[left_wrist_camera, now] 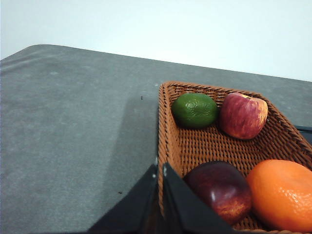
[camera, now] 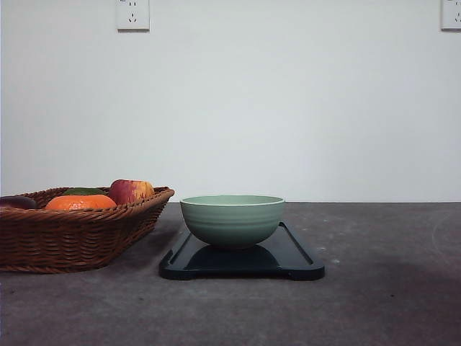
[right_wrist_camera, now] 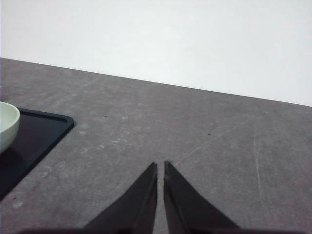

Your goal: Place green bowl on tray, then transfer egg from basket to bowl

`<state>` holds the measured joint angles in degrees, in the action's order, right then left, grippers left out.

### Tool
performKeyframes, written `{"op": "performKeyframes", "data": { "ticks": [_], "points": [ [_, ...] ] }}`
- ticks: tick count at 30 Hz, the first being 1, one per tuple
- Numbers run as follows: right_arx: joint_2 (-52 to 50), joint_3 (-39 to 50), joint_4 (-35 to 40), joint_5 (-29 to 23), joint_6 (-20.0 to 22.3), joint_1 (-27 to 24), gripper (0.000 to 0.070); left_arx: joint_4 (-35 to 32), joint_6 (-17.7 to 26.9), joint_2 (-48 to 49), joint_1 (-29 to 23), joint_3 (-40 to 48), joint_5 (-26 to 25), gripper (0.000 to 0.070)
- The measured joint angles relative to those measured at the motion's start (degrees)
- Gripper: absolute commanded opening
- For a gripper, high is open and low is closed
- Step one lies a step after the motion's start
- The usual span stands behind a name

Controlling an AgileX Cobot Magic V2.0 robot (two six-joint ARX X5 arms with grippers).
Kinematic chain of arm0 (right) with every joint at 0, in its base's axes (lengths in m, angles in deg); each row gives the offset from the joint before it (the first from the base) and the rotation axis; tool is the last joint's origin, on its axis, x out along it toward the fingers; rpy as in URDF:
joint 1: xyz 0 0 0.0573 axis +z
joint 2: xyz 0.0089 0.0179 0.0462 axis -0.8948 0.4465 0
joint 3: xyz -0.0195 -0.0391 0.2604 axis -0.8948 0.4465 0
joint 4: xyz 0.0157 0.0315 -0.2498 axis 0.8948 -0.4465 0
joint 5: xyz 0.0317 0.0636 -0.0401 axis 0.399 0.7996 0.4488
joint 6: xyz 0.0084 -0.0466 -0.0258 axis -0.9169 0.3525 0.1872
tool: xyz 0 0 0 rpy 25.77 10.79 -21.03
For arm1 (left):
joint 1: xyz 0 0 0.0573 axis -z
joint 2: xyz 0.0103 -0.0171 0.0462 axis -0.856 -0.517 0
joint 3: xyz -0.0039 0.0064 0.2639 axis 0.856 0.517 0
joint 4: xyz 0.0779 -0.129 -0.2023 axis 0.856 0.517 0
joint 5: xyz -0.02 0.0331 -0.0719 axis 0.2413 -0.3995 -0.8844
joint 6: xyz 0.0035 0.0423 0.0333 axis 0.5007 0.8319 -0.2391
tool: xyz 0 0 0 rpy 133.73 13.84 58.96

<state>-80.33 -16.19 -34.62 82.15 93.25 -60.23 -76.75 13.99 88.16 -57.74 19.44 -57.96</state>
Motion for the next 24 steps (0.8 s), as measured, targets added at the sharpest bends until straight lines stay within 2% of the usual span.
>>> {"op": "performKeyframes", "data": {
  "ticks": [24],
  "points": [
    [0.0, 0.0, 0.31, 0.0, 0.0, 0.0, 0.0016, -0.01, 0.0, 0.0, 0.0, 0.0, 0.0, 0.0001]
  ]
}}
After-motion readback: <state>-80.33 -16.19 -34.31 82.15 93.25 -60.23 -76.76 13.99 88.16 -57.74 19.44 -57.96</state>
